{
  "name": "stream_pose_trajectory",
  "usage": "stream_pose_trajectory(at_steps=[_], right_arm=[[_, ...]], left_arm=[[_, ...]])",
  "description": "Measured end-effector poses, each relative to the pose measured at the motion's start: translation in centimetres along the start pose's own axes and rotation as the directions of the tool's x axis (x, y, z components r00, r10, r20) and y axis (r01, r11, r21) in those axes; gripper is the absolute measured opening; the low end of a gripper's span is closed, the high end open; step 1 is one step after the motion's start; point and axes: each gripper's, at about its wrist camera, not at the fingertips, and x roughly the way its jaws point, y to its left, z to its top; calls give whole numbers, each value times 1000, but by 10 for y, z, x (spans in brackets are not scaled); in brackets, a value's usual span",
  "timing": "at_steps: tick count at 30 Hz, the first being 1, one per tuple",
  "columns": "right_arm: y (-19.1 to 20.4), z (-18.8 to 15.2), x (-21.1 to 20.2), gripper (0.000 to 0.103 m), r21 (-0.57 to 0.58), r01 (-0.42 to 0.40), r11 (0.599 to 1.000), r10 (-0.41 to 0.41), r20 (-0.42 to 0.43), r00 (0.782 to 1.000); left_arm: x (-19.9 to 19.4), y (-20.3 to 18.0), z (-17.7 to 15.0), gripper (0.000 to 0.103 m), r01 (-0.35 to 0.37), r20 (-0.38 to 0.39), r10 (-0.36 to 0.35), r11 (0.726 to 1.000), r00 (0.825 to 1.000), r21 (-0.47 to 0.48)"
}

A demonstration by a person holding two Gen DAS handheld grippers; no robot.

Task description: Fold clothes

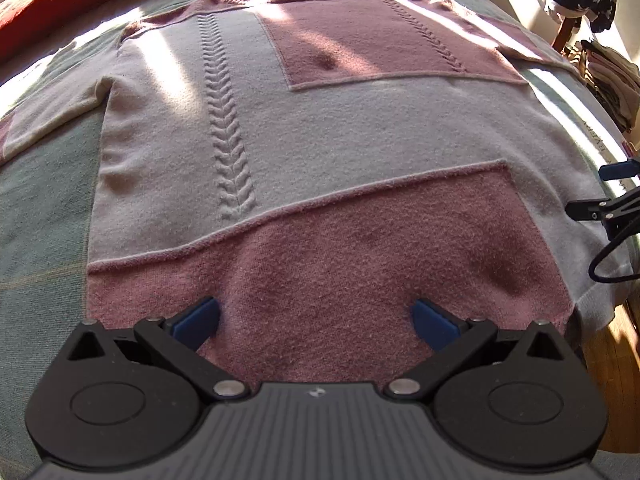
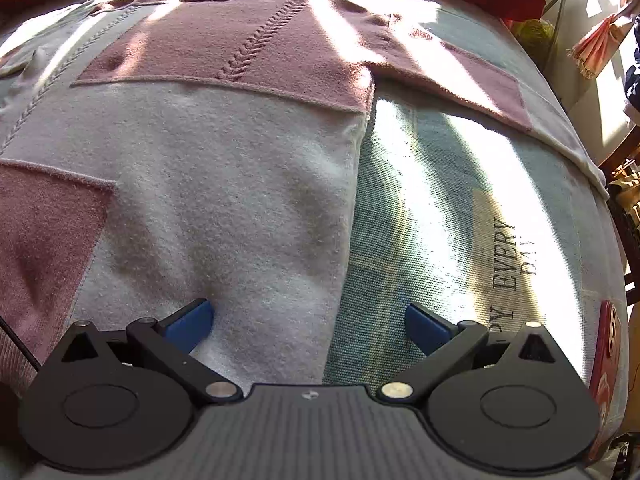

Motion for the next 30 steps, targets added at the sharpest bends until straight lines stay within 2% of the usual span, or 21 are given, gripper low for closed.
stream_pose_trajectory(at_steps=[6, 10, 14, 16, 20, 24, 27, 30], right_arm=[[2, 2, -15, 103, 0, -51, 999, 51, 33, 998], [17, -10, -6, 103, -80, -14, 997, 13, -12, 1000], [0, -29, -12, 103, 0, -31, 1000, 31, -62, 998], [-3, -34, -20, 103, 5, -23, 1000, 23, -64, 998], [10, -30, -38, 103, -65, -43, 997, 44, 13, 999], [48, -15, -41, 103, -197, -120, 973, 141, 96, 985], [76, -12, -35, 103, -273, -163, 948, 197, 104, 975], [90, -22, -22, 103, -320, -146, 936, 173, 59, 983]], left_arm=[[2, 1, 4, 102, 3, -5, -3, 1000, 1000, -15], [2, -1, 4, 102, 3, -6, -3, 1000, 1000, -11], [2, -1, 4, 102, 8, -6, -8, 1000, 1000, -3], [3, -2, 5, 102, 3, -3, -3, 1000, 1000, -4], [4, -6, 6, 103, -12, 3, 12, 1000, 1000, -4], [3, -8, 8, 103, -15, 3, 15, 1000, 1000, -4], [3, -8, 8, 103, -14, 4, 14, 1000, 1000, -4], [3, -8, 9, 103, -13, 6, 13, 1000, 1000, -3]])
